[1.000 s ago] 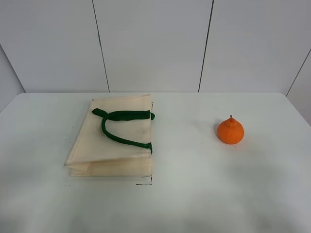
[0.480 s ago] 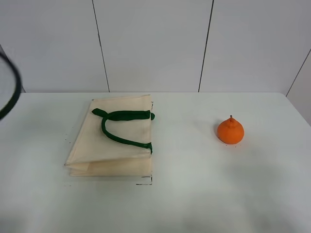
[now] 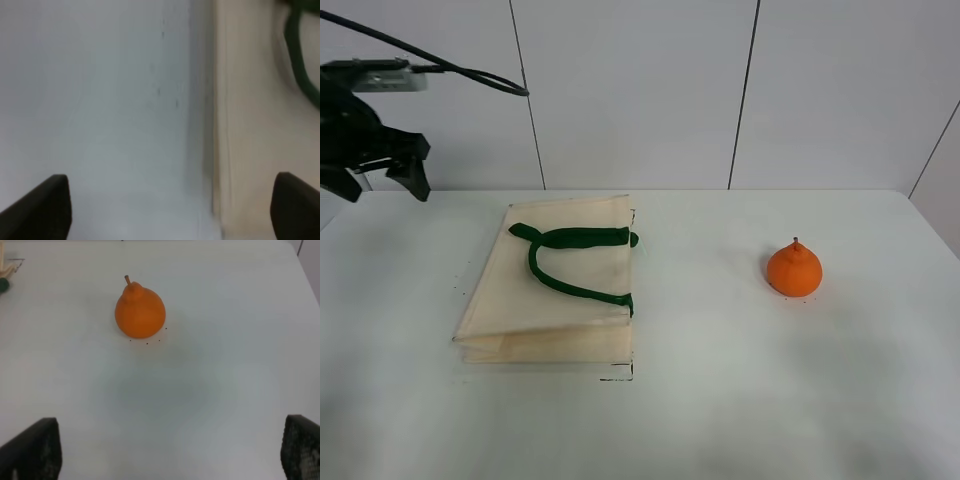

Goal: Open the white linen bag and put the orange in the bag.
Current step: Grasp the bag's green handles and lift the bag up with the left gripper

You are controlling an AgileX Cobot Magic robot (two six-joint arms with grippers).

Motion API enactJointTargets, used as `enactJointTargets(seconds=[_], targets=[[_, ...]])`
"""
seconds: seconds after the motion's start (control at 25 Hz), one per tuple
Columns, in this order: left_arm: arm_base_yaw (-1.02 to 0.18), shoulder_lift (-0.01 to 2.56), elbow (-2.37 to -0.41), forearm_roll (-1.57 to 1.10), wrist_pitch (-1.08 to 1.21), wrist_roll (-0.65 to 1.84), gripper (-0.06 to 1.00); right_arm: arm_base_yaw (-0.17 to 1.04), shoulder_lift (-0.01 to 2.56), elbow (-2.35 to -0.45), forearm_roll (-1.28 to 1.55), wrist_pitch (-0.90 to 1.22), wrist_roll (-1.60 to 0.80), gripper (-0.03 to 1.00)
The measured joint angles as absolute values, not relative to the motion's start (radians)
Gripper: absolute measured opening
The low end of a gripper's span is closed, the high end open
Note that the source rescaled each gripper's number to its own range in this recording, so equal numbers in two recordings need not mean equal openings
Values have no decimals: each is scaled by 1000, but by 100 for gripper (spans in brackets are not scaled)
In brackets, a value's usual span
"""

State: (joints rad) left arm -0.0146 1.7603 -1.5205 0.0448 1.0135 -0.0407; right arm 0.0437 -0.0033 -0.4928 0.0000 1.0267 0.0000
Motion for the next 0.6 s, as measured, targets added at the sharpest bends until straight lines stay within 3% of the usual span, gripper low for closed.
enactJointTargets(seconds=[0.24, 0.6], targets=[[-129, 2004, -1697, 44, 1016, -148, 100, 44, -3, -493, 0, 1027, 0, 96], [-251, 2194, -1738, 12, 955, -248, 100, 44, -3, -493, 0, 1027, 0, 96]])
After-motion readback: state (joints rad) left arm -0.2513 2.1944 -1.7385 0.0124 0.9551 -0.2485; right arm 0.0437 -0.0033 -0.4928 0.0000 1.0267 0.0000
